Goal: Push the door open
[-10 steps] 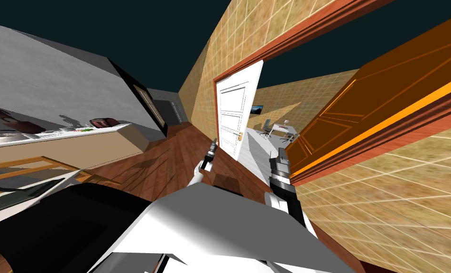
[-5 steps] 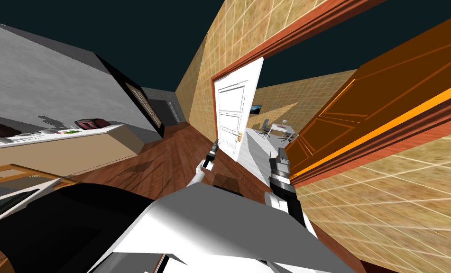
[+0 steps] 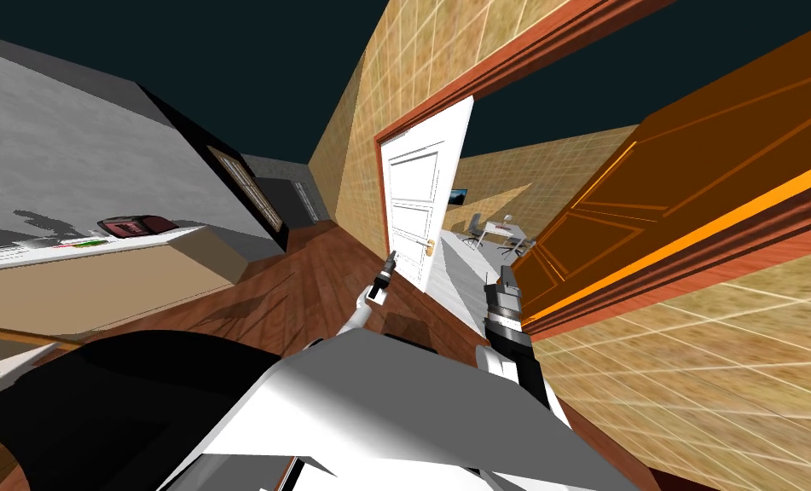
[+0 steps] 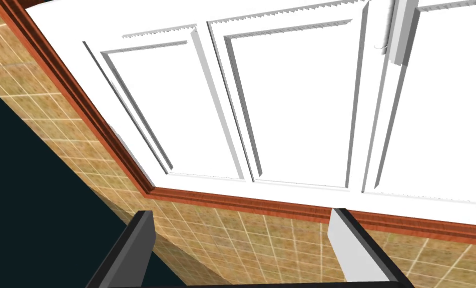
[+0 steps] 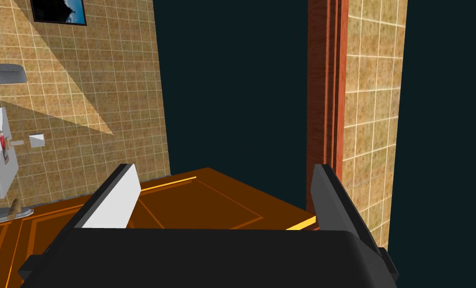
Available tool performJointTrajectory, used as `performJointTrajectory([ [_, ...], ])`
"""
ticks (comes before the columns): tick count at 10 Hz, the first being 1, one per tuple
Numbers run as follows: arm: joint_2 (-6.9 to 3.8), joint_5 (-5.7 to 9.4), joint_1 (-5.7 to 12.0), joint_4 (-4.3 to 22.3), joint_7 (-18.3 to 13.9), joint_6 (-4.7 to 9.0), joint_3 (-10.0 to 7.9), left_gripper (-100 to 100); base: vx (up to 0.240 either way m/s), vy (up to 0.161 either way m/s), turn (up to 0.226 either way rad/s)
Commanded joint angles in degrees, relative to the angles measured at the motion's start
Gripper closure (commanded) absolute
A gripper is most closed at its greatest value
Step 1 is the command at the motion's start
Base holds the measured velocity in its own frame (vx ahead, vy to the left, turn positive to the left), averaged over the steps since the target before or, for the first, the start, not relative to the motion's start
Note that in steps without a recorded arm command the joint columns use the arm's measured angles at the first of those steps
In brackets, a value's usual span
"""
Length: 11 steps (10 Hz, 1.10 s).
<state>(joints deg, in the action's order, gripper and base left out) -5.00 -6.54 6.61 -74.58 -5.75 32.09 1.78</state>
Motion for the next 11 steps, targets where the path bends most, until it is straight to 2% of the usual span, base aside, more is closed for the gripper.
performJointTrajectory([
  [1, -0.03, -0.16, 1.25, 2.3, -0.3, 0.16, -0.03, -100, 0.048, 0.025, -0.036],
  [6, 0.5, -1.01, 5.71, 9.8, -1.4, -0.48, 0.19, -100, 0.085, 0.037, -0.063],
  [7, 0.5, -1.01, 5.71, 9.8, -1.4, -0.48, 0.19, -100, 0.07, 0.015, -0.021],
  [11, 1.12, -1.65, 9.11, 15.5, -2.2, -0.96, 0.35, -100, 0.076, 0.031, -0.052],
])
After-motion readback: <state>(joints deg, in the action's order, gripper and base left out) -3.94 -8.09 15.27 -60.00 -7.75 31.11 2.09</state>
